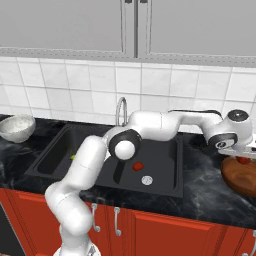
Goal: Pick the bell peppers from the sink and place them in one bowl. Place the pear in the other bowl. Then turn off the sink faucet.
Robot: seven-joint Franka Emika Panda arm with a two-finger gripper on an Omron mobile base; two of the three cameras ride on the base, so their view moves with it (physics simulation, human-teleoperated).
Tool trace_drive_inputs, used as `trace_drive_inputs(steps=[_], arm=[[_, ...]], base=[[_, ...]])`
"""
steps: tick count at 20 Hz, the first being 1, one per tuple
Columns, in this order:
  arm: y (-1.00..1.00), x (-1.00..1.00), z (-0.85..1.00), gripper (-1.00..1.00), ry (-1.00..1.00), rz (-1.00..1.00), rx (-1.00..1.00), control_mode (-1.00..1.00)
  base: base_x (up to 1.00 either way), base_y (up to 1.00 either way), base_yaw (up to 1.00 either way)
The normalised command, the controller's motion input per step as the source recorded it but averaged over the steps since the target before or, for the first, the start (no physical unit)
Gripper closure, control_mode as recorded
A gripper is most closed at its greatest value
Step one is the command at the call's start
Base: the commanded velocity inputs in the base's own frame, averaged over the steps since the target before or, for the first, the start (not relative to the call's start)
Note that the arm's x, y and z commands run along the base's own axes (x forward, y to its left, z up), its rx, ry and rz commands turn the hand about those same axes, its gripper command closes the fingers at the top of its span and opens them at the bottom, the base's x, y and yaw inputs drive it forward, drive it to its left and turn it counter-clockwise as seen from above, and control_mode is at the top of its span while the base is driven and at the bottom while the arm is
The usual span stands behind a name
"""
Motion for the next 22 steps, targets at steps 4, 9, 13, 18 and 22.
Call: trace_drive_inputs(steps=[4,9,13,18,22], arm=[[-0.49,0.00,-0.54,-1.00,0.06,0.00,0.00,-1.00],[-0.43,0.00,-0.21,-1.00,-0.11,0.00,0.01,-1.00],[-0.23,0.00,0.00,-1.00,-0.19,0.00,0.03,-1.00],[-0.02,0.00,0.39,-1.00,-0.04,0.00,0.02,-1.00],[0.77,-0.18,0.54,-1.00,0.04,0.00,-0.03,-1.00]], base=[[0.00,0.00,0.00],[0.00,0.00,0.00],[0.00,0.00,0.00],[0.00,0.00,0.00],[0.00,0.00,0.00]])
